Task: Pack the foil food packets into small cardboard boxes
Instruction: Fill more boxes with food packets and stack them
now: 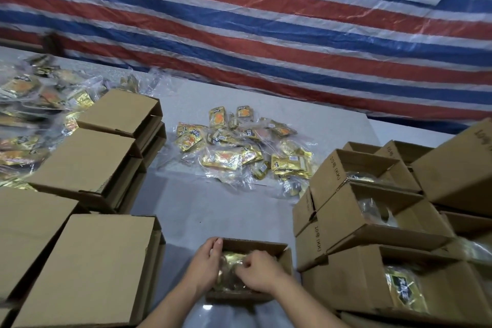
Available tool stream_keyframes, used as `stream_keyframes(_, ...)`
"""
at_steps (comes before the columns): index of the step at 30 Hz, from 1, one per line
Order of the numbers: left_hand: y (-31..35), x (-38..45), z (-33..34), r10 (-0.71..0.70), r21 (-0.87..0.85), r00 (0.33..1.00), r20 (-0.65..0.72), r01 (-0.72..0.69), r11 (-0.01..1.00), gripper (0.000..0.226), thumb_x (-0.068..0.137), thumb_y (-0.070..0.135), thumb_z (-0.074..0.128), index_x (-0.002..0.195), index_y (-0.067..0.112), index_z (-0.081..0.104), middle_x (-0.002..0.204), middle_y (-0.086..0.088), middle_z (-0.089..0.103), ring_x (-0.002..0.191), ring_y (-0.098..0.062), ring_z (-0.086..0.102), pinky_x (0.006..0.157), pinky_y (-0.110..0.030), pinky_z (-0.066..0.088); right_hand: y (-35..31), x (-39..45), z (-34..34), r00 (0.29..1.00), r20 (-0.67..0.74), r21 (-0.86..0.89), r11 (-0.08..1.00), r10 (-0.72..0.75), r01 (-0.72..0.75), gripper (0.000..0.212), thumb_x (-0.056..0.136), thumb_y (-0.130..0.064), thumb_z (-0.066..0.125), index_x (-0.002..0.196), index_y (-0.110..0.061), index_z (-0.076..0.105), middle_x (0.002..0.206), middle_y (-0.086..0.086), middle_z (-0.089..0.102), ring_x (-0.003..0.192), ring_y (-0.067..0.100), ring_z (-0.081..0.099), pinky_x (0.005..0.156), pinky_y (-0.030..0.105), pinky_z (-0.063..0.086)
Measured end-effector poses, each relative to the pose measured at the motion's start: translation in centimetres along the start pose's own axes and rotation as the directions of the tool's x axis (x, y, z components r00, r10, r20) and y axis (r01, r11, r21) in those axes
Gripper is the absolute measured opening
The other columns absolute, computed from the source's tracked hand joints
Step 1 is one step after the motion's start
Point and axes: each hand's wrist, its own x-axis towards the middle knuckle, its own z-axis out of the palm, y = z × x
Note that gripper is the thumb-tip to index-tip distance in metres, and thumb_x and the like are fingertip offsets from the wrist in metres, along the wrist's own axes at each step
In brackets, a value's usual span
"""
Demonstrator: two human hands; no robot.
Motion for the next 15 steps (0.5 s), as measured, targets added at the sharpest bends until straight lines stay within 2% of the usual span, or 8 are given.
stream_keyframes(1, 0.1, 0.1, 0.0, -0.006, -0.002, 1.0, -0.003, 0.006, 1.0, 0.026, 0.105, 0.033, 0.037, 0.107, 0.021, 0.059, 0.099, 0.001, 0.064, 0.095, -0.012, 0.059, 0.075, -0.023, 0.04, 0.0, 0.0, -0.1, 0.999, -0.052, 0.025, 1.0, -0.006, 0.007, 0.037, 0.081, -0.049, 0.048, 0.063, -0.018, 0.057, 0.073, -0.002, 0.065, 0.083, 0.02, 0.061, 0.07, 0.027, 0.04)
stream_keyframes(2, 0.1, 0.2, 0.0, -0.015, -0.003, 1.0, -0.006, 0.015, 1.0, 0.026, 0.105, 0.033, 0.037, 0.106, 0.021, 0.06, 0.098, 0.003, 0.064, 0.097, -0.014, 0.059, 0.076, -0.023, 0.04, -0.2, -0.1, -0.2, 0.998, -0.056, 0.042, 0.999, -0.011, 0.014, 0.037, 0.084, -0.05, 0.047, 0.065, -0.02, 0.057, 0.081, -0.002, 0.068, 0.086, 0.02, 0.062, 0.071, 0.028, 0.041)
stream_keyframes(5, -0.1, 0.5, 0.2, -0.039, 0.023, 0.999, -0.011, 0.039, 0.999, 0.02, 0.104, 0.034, 0.04, 0.101, 0.029, 0.059, 0.095, 0.011, 0.063, 0.101, -0.015, 0.058, 0.072, -0.016, 0.039, -1.1, -0.6, -0.8, 0.997, 0.068, 0.04, 0.998, -0.045, 0.043, 0.041, 0.099, -0.044, 0.039, 0.096, -0.016, 0.069, 0.12, 0.011, 0.068, 0.113, 0.026, 0.06, 0.084, 0.028, 0.042)
stream_keyframes(7, -0.3, 0.4, 0.5, -0.057, -0.027, 0.998, -0.013, 0.056, 0.998, 0.02, 0.101, 0.03, 0.049, 0.115, 0.022, 0.06, 0.108, 0.004, 0.064, 0.11, -0.016, 0.058, 0.087, -0.022, 0.04, -1.2, -0.9, -1.2, 0.995, 0.073, 0.039, 0.997, -0.063, 0.06, 0.046, 0.102, -0.041, 0.037, 0.11, -0.009, 0.068, 0.128, 0.015, 0.063, 0.119, 0.029, 0.057, 0.093, 0.029, 0.042)
stream_keyframes(8, -0.4, 0.4, 0.6, -0.068, -0.07, 0.998, -0.014, 0.067, 0.995, 0.024, 0.099, 0.026, 0.054, 0.12, 0.017, 0.058, 0.113, 0.001, 0.064, 0.112, -0.015, 0.057, 0.091, -0.023, 0.039, -1.2, -1.2, -1.4, 0.997, 0.039, 0.036, 0.997, -0.073, 0.071, 0.043, 0.101, -0.04, 0.039, 0.107, -0.009, 0.068, 0.124, 0.015, 0.065, 0.117, 0.03, 0.059, 0.092, 0.03, 0.044)
stream_keyframes(11, -0.9, 0.2, 0.6, -0.092, -0.039, 0.996, -0.014, 0.091, 0.995, 0.034, 0.097, 0.025, 0.057, 0.13, 0.015, 0.054, 0.124, -0.005, 0.062, 0.121, -0.02, 0.056, 0.096, -0.024, 0.038, -0.3, -2.9, -2.5, 0.962, -0.255, -0.069, 0.995, -0.094, 0.079, 0.028, 0.096, -0.037, 0.045, 0.092, -0.017, 0.064, 0.106, 0.007, 0.066, 0.099, 0.027, 0.062, 0.083, 0.032, 0.047)
stream_keyframes(13, -0.8, 0.6, 0.4, -0.112, 0.003, 0.994, -0.006, 0.112, 0.994, 0.04, 0.1, 0.025, 0.05, 0.138, 0.013, 0.05, 0.136, -0.009, 0.057, 0.128, -0.023, 0.052, 0.108, -0.03, 0.036, 1.0, -3.7, -3.3, 0.87, -0.481, -0.129, 0.99, -0.11, 0.054, 0.02, 0.096, -0.03, 0.045, 0.103, -0.02, 0.06, 0.109, 0.0, 0.056, 0.103, 0.021, 0.056, 0.089, 0.035, 0.048)
stream_keyframes(15, -0.6, 1.2, 0.3, -0.088, 0.057, 0.996, 0.013, 0.087, 0.995, 0.038, 0.102, 0.021, 0.045, 0.138, 0.009, 0.049, 0.138, -0.016, 0.055, 0.128, -0.028, 0.052, 0.111, -0.035, 0.035, 2.2, -4.1, -4.0, 0.849, -0.527, -0.082, 0.997, -0.03, -0.016, 0.03, 0.095, -0.025, 0.049, 0.125, -0.021, 0.05, 0.123, -0.002, 0.047, 0.114, 0.019, 0.052, 0.096, 0.033, 0.047)
